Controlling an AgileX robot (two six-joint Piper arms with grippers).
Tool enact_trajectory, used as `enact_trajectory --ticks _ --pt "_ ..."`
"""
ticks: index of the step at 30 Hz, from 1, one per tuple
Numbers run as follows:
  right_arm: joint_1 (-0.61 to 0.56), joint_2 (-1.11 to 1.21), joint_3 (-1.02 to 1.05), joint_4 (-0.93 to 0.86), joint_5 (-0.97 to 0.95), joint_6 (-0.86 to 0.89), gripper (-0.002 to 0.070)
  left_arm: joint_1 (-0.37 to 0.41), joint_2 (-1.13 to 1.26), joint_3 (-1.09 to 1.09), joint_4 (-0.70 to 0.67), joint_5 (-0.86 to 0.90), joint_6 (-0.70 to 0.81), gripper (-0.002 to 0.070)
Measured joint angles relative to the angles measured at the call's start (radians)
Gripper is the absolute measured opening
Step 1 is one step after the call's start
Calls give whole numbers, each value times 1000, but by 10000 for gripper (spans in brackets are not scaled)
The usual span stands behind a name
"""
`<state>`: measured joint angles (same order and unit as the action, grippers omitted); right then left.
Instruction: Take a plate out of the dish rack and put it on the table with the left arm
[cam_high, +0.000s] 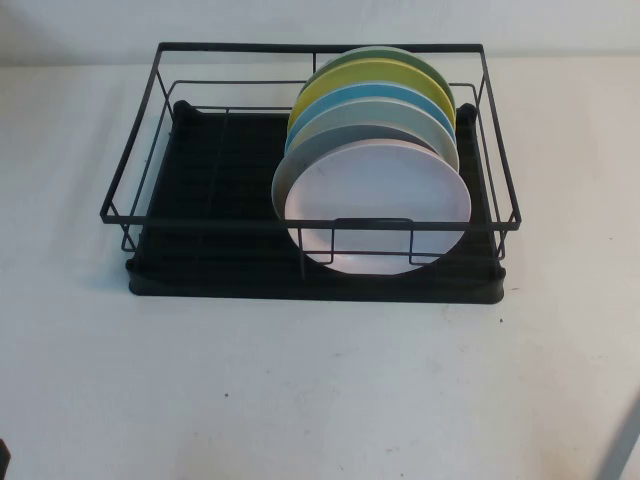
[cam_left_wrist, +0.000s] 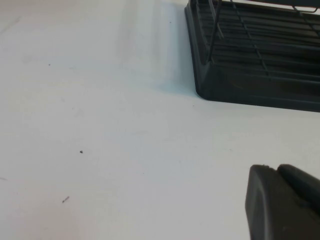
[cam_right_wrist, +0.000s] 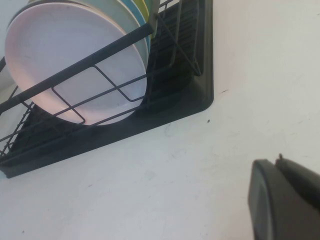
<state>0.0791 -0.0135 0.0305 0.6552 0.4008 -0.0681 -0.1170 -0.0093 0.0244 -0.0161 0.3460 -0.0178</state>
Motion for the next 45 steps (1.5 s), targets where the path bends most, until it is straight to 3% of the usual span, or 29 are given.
enact_trajectory --ticks 45 --pt "0 0 0 0 0 0 -20 0 0 0 -25 -5 -21 -4"
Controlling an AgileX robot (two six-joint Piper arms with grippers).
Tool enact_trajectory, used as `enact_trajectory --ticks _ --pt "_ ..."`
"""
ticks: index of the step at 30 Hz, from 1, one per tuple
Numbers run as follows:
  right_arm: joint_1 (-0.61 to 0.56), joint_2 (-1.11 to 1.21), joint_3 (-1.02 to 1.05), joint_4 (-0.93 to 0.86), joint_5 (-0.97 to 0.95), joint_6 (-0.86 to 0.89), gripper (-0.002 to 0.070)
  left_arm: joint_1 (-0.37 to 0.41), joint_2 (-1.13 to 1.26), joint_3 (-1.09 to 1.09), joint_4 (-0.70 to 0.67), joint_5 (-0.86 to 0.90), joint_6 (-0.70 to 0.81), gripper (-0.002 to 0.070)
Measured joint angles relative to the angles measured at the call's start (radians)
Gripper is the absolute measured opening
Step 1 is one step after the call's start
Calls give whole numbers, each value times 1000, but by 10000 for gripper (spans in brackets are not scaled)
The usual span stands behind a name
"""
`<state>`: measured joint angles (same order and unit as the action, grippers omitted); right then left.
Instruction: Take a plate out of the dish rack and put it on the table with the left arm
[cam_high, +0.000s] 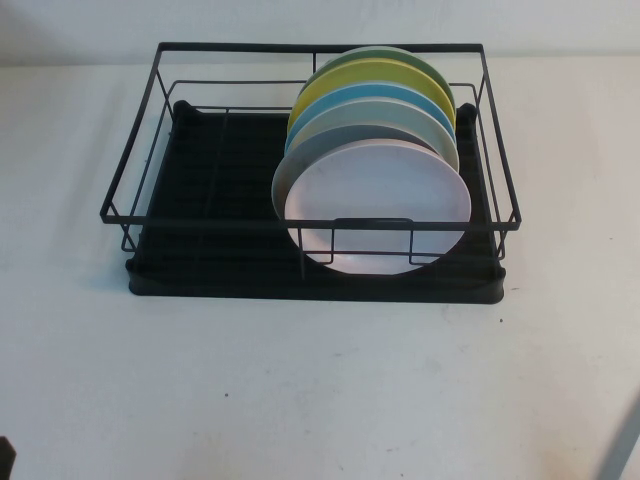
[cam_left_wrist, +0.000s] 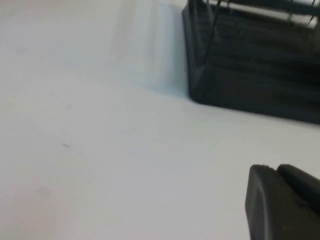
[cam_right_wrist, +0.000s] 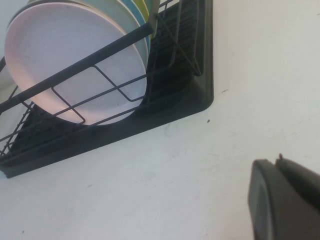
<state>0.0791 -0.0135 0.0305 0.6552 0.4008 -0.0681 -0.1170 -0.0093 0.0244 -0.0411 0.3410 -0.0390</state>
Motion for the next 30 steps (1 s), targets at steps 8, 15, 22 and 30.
enact_trajectory --ticks 8,15,22,30 --pt "0 0 0 0 0 0 -20 0 0 1 -420 -182 -239 -4" --pt "0 0 0 0 0 0 -20 0 0 2 -435 -274 -194 -4" --pt "0 0 0 0 0 0 -20 -16 32 -132 -439 6 -93 -4" --pt "0 0 0 0 0 0 -20 -36 426 -740 -323 542 451 -4"
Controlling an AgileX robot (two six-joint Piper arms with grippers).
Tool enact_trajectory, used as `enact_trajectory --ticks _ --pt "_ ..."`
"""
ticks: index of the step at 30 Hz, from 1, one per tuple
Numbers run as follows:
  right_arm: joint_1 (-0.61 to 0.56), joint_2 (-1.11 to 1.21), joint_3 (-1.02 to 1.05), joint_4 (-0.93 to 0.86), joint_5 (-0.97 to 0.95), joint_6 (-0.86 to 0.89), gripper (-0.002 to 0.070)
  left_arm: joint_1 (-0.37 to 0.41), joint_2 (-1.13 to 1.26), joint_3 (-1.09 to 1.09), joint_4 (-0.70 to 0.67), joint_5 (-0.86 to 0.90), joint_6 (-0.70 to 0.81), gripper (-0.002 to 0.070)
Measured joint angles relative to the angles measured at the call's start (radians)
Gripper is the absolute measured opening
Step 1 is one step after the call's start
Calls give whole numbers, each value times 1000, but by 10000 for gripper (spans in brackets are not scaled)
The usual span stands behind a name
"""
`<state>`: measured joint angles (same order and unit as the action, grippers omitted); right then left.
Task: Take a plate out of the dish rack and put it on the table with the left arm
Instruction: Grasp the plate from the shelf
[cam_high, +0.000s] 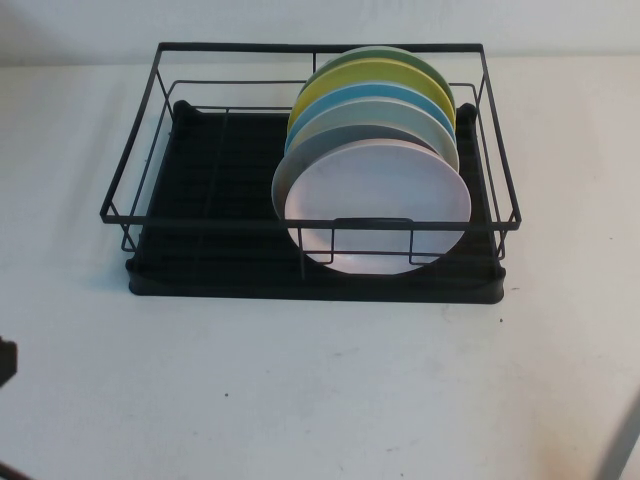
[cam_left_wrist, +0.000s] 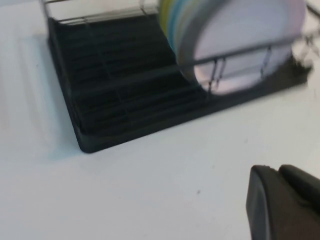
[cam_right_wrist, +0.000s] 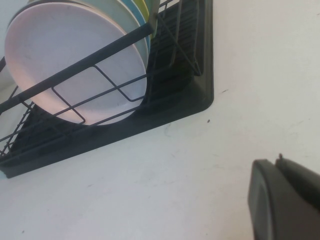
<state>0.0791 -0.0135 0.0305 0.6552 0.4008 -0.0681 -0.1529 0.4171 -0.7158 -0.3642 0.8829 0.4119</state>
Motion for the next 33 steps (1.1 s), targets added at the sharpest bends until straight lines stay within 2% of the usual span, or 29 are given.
enact_trajectory --ticks 4,7,14,19,26,29,33 --pt "0 0 0 0 0 0 -20 0 227 -230 -2 162 258 -4" --pt "0 0 0 0 0 0 -20 0 384 -360 -14 191 398 -4" --pt "0 0 0 0 0 0 -20 -12 683 -548 -60 169 546 -4" --pt "0 0 0 0 0 0 -20 -130 869 -701 -82 142 633 -4" --pt "0 0 0 0 0 0 -20 -291 1104 -885 -39 122 656 6" --pt "0 0 0 0 0 0 -20 -330 1196 -936 -28 122 665 97" --pt "0 0 0 0 0 0 -20 -367 1292 -980 -22 108 704 338"
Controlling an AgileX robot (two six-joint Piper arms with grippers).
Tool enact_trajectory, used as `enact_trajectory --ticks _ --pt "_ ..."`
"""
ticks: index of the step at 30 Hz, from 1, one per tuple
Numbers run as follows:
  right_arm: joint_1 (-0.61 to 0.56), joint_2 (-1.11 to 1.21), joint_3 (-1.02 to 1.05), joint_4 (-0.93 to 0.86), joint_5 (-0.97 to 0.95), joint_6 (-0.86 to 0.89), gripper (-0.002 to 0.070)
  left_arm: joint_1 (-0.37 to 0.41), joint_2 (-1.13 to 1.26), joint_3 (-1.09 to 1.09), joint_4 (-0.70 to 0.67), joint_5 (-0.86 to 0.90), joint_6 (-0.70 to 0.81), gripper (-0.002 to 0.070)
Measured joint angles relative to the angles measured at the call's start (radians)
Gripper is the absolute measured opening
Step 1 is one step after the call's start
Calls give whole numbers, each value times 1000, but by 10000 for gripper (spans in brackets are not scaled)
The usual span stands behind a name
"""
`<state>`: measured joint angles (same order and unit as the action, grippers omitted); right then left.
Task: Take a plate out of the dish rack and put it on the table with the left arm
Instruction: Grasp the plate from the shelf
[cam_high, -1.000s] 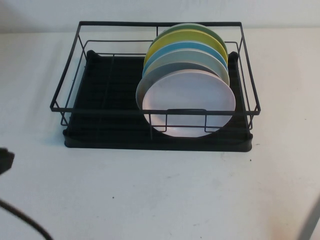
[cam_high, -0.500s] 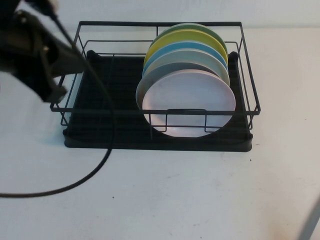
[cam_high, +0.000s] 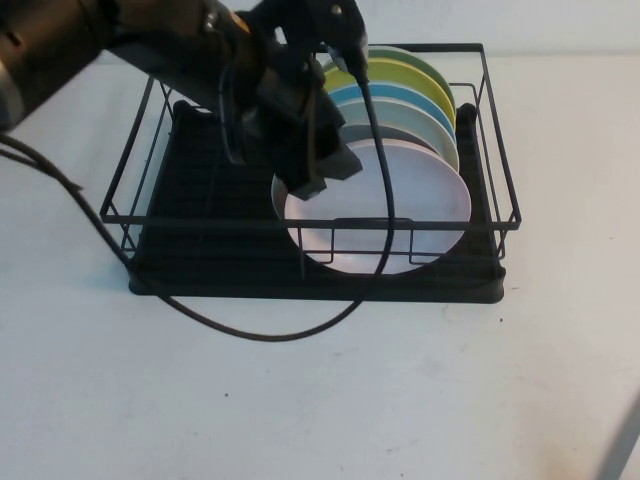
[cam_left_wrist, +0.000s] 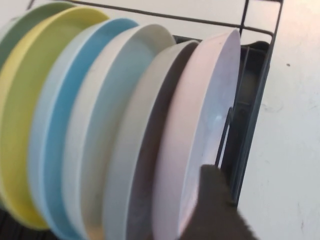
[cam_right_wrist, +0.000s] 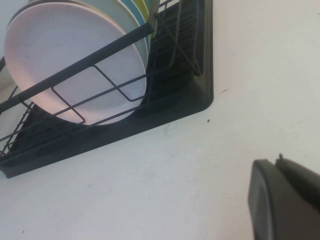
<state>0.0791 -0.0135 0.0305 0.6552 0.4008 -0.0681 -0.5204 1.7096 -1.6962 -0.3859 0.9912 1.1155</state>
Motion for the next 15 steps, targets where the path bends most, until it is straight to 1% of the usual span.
enact_trajectory --ticks 1,2,5,8,15 --pt "0 0 0 0 0 0 -20 -9 18 -4 2 -5 12 389" --pt "0 0 0 0 0 0 -20 -15 35 -6 1 -9 22 417" --pt "0 0 0 0 0 0 -20 -39 70 -6 11 -25 41 463" --pt "0 0 0 0 0 0 -20 -56 89 -6 19 -55 61 475" --pt "0 0 0 0 0 0 -20 -62 108 -7 21 -147 75 479"
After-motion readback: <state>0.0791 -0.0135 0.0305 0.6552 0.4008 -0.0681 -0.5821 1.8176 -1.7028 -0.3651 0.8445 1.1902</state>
